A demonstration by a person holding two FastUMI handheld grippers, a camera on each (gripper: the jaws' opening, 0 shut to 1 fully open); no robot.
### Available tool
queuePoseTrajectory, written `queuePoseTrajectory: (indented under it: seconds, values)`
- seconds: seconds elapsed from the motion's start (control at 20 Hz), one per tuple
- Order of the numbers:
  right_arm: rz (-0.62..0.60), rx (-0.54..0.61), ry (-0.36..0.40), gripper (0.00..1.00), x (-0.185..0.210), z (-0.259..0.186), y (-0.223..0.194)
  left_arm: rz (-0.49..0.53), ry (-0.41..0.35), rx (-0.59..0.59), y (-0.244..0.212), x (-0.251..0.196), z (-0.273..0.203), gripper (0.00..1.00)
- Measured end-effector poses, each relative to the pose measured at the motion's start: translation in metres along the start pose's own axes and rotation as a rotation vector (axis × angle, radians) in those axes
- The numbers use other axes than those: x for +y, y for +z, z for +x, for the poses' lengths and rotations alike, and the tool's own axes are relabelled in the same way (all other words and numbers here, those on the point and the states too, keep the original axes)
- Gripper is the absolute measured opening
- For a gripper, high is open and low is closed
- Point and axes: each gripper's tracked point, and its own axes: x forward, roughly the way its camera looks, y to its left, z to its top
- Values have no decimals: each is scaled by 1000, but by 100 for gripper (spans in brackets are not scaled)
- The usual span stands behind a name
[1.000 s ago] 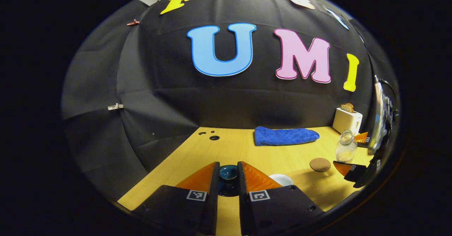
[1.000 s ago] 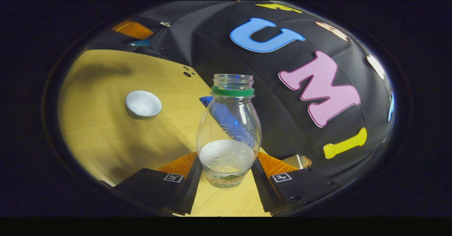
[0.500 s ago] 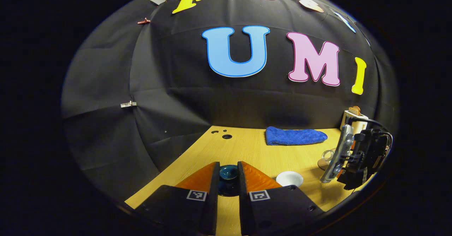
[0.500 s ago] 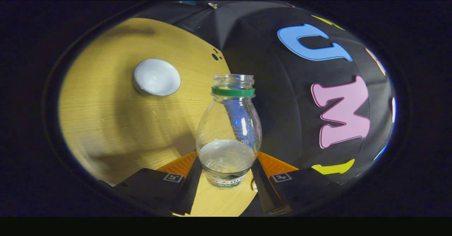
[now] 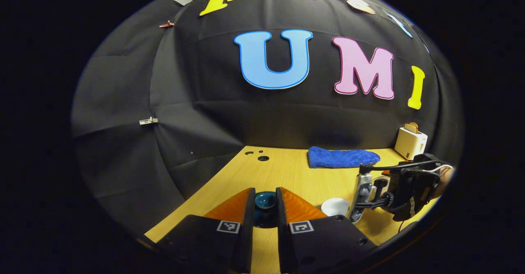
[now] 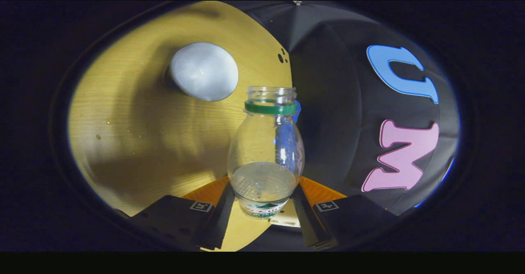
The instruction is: Open the teacup lid with one hand, grasp the water bottle and pour water into the teacup with the other hand; after pouring, place the water bottle on the coaster and then close the teacup lid.
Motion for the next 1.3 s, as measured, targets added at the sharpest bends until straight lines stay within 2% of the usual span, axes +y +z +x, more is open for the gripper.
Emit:
queuePoseTrajectory:
  seconds: [0.1, 0.25, 0.3, 0.4, 0.45, 0.5, 0.55, 0.75, 0.8, 0.85, 0.9, 1.0, 1.05, 1.1, 1.3]
  values:
    - [-44, 1, -17, 75, -5, 2, 6, -2, -2, -1, 0, -1, 0, 29]
    - [-139, -5, -64, 75, -15, 3, 17, -7, -1, -1, 0, 0, -1, 29]
    - [-170, -3, -82, 75, -18, 4, 20, -8, -1, -1, -2, 1, -2, 26]
    - [-205, 1, -91, 75, -18, 3, 21, -10, 1, -2, -3, 3, -1, 26]
    - [-219, 3, -94, 75, -19, 3, 22, -11, 3, -3, -2, 4, -1, 29]
    - [-238, 4, -102, 75, -21, 3, 23, -10, 6, -5, -2, 6, -2, 26]
    - [-259, 5, -107, 75, -21, 3, 23, -10, 7, -7, -1, 6, -2, 29]
    - [-342, 6, -141, 75, -30, 3, 25, -14, 7, -8, -2, 8, -3, 29]
    - [-366, 9, -158, 75, -34, 2, 24, -15, 7, -7, -2, 8, -3, 26]
    - [-388, 7, -170, 75, -36, 3, 25, -15, 7, -6, -4, 9, -3, 29]
    - [-405, 6, -183, 75, -38, 3, 26, -15, 6, -6, -4, 9, -2, 26]
    - [-436, 4, -198, 75, -39, 4, 28, -15, 6, -8, -4, 10, -2, 33]
    - [-445, 2, -203, 75, -41, 4, 28, -17, 5, -8, -5, 10, -2, 26]
    - [-456, 0, -212, 75, -42, 4, 29, -19, 5, -8, -4, 11, -2, 29]
    - [-497, -12, -232, 74, -45, 3, 32, -27, 3, -8, -5, 11, -3, 29]
